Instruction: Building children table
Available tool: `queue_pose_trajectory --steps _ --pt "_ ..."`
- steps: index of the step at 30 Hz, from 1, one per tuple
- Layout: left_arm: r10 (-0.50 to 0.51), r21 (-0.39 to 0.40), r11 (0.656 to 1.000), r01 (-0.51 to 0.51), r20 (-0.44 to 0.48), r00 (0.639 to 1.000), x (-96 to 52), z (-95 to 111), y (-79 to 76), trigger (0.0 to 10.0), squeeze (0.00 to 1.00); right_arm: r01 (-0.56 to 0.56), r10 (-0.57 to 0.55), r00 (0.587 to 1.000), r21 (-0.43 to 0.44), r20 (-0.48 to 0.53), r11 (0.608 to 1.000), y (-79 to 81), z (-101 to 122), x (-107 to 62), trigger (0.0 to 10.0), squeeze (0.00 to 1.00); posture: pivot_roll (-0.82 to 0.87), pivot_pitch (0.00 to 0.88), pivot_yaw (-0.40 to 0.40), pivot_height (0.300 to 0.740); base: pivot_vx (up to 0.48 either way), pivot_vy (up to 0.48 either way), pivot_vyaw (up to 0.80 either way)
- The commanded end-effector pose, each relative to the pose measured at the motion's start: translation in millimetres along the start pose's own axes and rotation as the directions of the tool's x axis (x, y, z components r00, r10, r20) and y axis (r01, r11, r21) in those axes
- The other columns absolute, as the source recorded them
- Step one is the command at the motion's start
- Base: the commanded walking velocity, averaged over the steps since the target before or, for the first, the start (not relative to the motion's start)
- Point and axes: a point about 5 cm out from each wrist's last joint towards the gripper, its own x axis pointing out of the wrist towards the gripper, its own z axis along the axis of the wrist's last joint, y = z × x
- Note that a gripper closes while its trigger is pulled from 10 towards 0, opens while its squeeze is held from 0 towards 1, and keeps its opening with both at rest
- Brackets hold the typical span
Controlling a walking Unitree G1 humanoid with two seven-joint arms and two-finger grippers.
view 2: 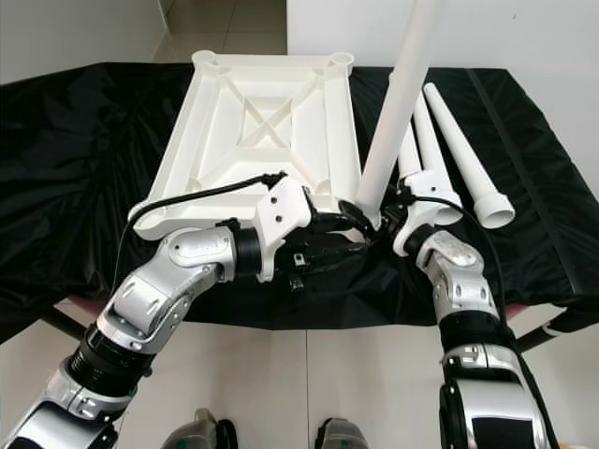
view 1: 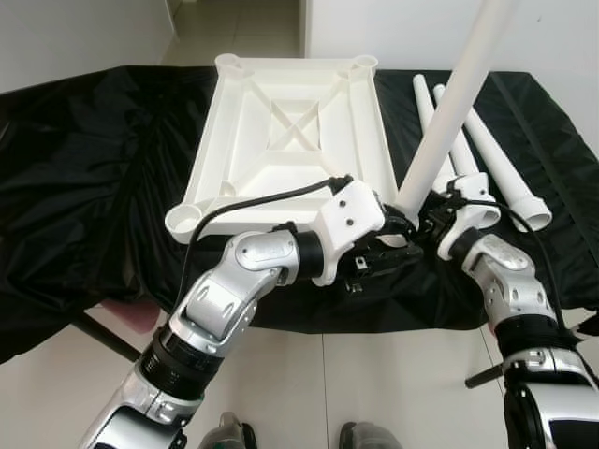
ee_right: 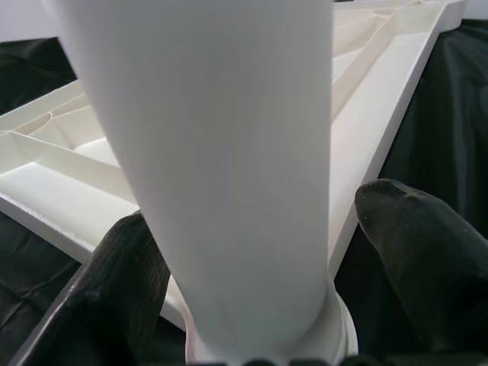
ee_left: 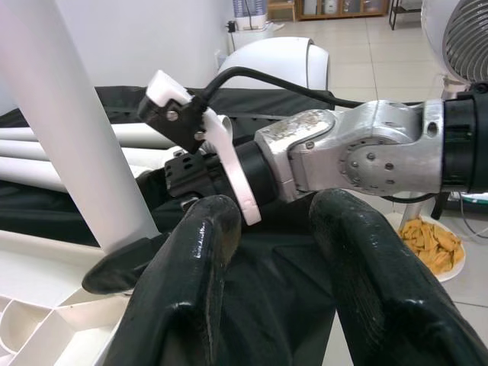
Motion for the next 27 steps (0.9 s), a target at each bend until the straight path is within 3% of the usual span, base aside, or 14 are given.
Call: queue_pose_trajectory --steps 1,11,12,13,14,15,27 --pt "0.008 0.013 1.0 -0.008 0.007 1.0 -1.0 3.8 1.4 10.0 0.0 0.0 0.0 1.0 -0.008 -0.011 1.0 -2.2 -1.3 2.2 10.0 0.0 -0.05 0.07 0.065 0.74 0.0 0.0 0.0" --pt "0.002 0.012 1.0 -0.002 0.005 1.0 -1.3 4.2 0.2 10.0 0.0 -0.016 0.016 1.0 0.011 -0.001 1.0 -4.0 -0.2 14.8 10.0 0.0 -0.05 0.073 0.068 0.74 0.0 0.0 0.0" --pt "0.002 0.012 1.0 -0.002 0.005 1.0 -1.3 4.1 0.0 10.0 0.0 -0.023 0.023 1.0 0.008 -0.004 1.0 -3.5 -0.5 15.4 7.9 0.0 -0.04 0.074 0.067 0.74 0.0 0.0 0.0" --pt "0.002 0.012 1.0 -0.002 0.005 1.0 -1.3 4.1 0.0 10.0 0.0 -0.023 0.023 1.0 0.008 -0.004 1.0 -3.5 -0.5 15.4 7.9 0.0 -0.04 0.074 0.067 0.74 0.0 0.0 0.0" --pt "0.002 0.011 1.0 -0.002 0.004 1.0 -1.3 3.9 -0.3 10.0 0.0 -0.036 0.036 0.999 0.005 -0.013 0.999 -2.5 -1.3 15.8 0.8 0.0 -0.04 0.075 0.066 0.74 0.0 0.0 0.0" --pt "0.003 0.01 1.0 -0.003 0.002 1.0 -1.5 3.6 -0.6 10.0 0.0 -0.051 0.051 0.998 0.006 -0.023 0.999 -2.1 -2.9 15.6 0.0 0.0 -0.04 0.076 0.064 0.74 0.0 0.0 0.0" --pt "0.009 0.002 1.0 -0.009 -0.006 1.0 -1.4 0.5 -2.4 10.0 0.0 -0.067 0.067 0.997 0.005 -0.026 0.998 -6.3 -9.8 7.8 0.0 0.0 -0.04 0.081 0.057 0.74 0.0 0.0 0.0"
